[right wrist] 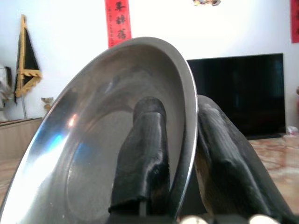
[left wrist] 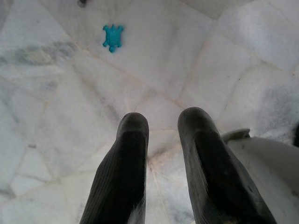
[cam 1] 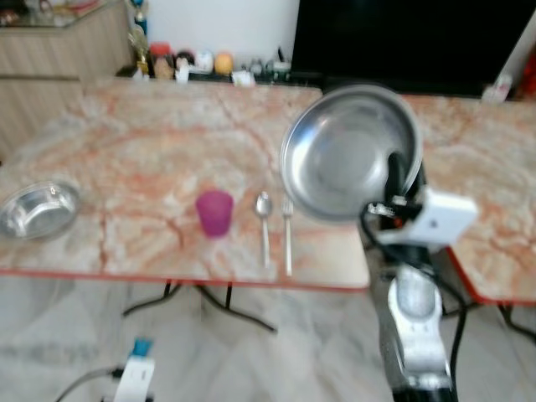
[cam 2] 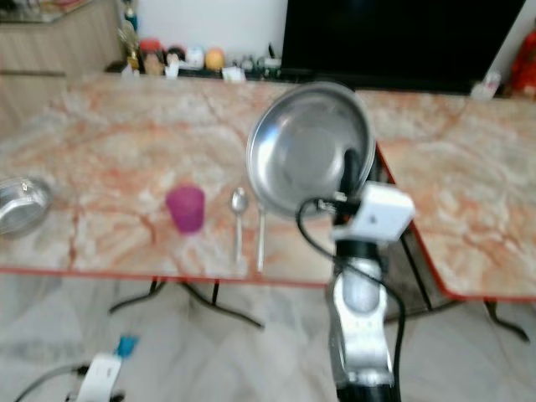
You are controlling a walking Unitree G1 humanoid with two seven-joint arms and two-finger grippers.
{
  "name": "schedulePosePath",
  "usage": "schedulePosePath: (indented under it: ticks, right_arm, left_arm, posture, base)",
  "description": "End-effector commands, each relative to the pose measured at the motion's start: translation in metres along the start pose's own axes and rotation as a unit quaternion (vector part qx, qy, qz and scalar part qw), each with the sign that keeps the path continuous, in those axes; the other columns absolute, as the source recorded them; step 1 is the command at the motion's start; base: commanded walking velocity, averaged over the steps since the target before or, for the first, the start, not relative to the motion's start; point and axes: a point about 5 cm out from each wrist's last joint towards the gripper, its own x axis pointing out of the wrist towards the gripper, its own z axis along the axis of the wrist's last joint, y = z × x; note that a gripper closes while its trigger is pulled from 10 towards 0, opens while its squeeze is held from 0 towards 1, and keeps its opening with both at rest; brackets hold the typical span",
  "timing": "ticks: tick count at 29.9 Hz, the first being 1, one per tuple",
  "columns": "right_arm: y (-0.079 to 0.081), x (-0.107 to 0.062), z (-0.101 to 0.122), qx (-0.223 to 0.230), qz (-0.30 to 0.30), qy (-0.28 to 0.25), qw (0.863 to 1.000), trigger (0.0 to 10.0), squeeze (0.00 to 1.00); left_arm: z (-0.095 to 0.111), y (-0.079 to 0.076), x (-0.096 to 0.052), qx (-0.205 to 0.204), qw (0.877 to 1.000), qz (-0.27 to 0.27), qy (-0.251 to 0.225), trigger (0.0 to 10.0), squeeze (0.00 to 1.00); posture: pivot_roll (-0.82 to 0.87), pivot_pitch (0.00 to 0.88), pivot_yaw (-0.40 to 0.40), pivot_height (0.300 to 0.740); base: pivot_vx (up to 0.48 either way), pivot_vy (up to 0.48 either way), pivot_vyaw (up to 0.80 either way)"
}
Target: Setting the table
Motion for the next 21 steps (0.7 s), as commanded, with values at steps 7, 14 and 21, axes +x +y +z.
schedulePosePath:
  ticks: [7,14,21]
  right_arm:
    - [-0.0064,0.0005,0.0031,-0.021,-0.007,-0.001,1.000,10.0,0.00]
    - [-0.0066,-0.0004,0.0000,-0.013,-0.012,0.009,1.000,10.0,0.00]
    - [-0.0065,-0.0012,-0.0011,-0.012,-0.012,0.014,1.000,10.0,0.00]
  left_arm:
    - [-0.0020,-0.0067,0.0000,0.004,1.000,-0.009,0.004,10.0,0.00]
    - [-0.0029,-0.0052,-0.0002,0.006,1.000,-0.007,0.005,10.0,0.00]
    - [-0.0035,-0.0052,-0.0004,0.007,1.000,-0.008,0.005,10.0,0.00]
  posture:
    - [0.06,0.000,-0.020,0.740]
    - [0.06,0.000,-0.018,0.740]
    - [0.06,0.000,-0.019,0.740]
  base:
    - [0.000,-0.307,0.39]
    - [0.000,-0.307,0.00]
    - [0.000,-0.306,0.00]
